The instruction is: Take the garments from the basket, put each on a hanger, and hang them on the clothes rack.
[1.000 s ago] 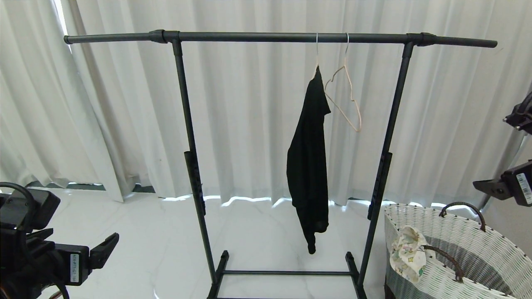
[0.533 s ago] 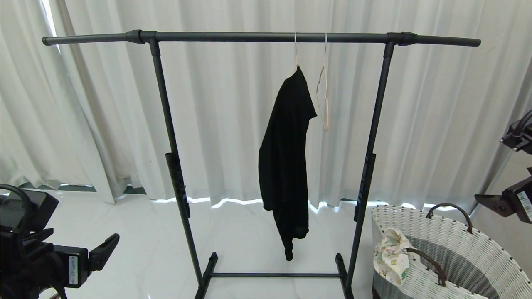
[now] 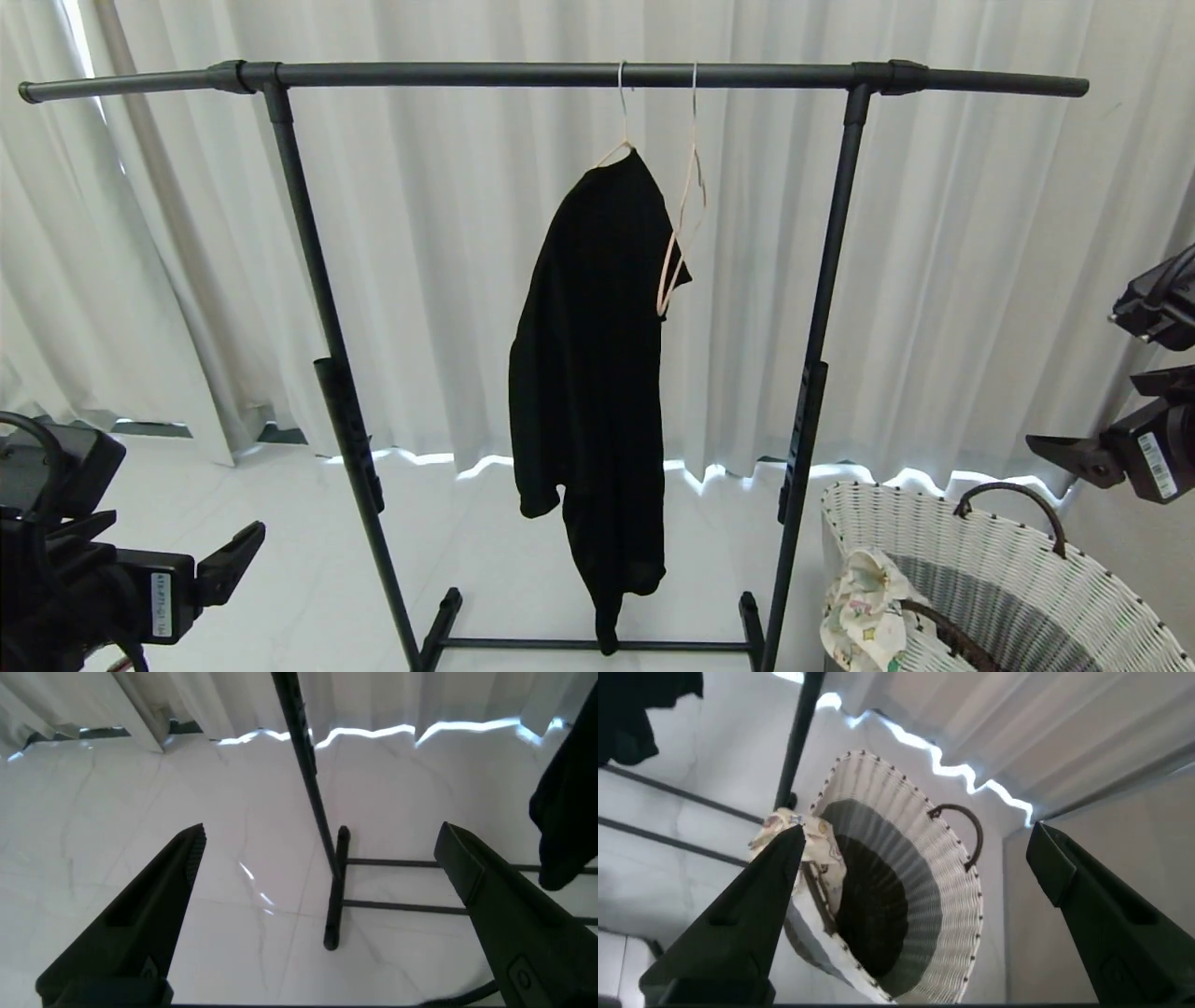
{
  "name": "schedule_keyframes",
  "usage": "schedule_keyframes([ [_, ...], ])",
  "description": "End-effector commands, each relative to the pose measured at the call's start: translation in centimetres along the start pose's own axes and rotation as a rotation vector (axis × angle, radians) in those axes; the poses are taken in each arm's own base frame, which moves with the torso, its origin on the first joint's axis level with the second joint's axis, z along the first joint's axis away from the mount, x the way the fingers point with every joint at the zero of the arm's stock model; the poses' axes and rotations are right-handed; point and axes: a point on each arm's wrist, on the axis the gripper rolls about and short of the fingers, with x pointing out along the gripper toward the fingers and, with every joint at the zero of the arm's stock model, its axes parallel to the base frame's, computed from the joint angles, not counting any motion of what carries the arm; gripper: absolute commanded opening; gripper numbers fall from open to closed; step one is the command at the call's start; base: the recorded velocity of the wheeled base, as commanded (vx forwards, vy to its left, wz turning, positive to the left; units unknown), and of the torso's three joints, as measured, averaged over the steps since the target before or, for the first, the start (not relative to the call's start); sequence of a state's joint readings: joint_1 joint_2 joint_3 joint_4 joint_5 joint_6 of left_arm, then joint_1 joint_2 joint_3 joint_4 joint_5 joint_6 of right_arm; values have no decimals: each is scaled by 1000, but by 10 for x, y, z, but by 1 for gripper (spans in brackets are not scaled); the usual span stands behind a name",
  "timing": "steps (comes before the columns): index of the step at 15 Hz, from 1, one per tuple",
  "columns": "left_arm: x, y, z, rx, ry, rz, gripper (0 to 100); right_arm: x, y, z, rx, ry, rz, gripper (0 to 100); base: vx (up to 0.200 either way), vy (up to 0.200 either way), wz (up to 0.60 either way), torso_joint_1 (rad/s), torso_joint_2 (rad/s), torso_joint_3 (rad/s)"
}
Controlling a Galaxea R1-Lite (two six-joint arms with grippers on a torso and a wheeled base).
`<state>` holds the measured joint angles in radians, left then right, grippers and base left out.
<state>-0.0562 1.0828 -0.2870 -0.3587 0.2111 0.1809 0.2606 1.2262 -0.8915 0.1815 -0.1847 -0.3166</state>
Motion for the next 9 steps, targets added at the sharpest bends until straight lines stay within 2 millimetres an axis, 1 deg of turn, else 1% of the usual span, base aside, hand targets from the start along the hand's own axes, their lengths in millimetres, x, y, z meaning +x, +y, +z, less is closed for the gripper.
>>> schedule_keyframes([
  [1,1,0,0,1,3,0,100,4,2,-4,-5,21,8,100,200,0,0,2,-2,-2],
  [4,0,-2,0,8,0,-15,100,30,15,-27,-30,132,44,100,200,0,0,-4,6,2],
  [7,-1,-7,0,39,-8,-49,100,62,30,-56,-48,207,69,100,0,0,0,0,0,0],
  [9,-1,-9,1,46,-11,-59,100,74,40,-76,-69,270,93,100,0,0,0,0,0,0],
])
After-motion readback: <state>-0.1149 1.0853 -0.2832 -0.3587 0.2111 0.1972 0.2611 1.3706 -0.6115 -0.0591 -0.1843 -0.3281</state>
